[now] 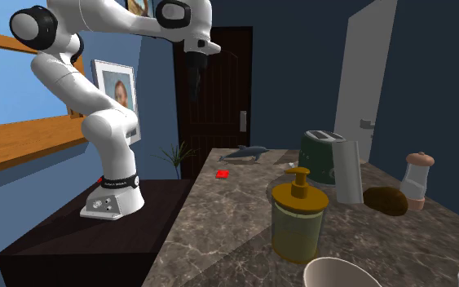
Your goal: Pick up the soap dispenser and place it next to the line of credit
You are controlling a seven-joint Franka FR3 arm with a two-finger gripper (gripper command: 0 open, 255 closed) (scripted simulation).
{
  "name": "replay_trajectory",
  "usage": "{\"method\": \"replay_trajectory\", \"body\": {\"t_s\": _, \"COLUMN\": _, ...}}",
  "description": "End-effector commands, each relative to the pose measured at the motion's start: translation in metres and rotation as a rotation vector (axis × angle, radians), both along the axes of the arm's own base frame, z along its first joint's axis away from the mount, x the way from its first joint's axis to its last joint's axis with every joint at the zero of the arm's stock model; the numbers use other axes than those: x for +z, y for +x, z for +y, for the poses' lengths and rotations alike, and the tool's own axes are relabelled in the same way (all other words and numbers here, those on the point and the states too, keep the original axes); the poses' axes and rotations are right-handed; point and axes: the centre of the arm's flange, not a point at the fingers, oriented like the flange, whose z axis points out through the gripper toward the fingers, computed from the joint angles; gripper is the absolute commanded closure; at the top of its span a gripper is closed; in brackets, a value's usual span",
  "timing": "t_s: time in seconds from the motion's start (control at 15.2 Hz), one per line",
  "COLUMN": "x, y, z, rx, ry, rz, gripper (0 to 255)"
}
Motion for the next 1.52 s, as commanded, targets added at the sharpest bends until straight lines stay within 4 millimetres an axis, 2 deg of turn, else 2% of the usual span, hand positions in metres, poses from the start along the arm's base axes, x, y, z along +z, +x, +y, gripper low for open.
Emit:
{"method": "replay_trajectory", "body": {"t_s": 0.0, "x": 0.000, "y": 0.000, "z": 0.000, "rx": 0.000, "ry": 0.000, "rz": 0.000, "gripper": 0}}
{"method": "replay_trajectory", "body": {"t_s": 1.45, "x": -0.075, "y": 0.190, "z": -0.215, "rx": 0.045, "ry": 0.061, "rz": 0.006, "gripper": 0}}
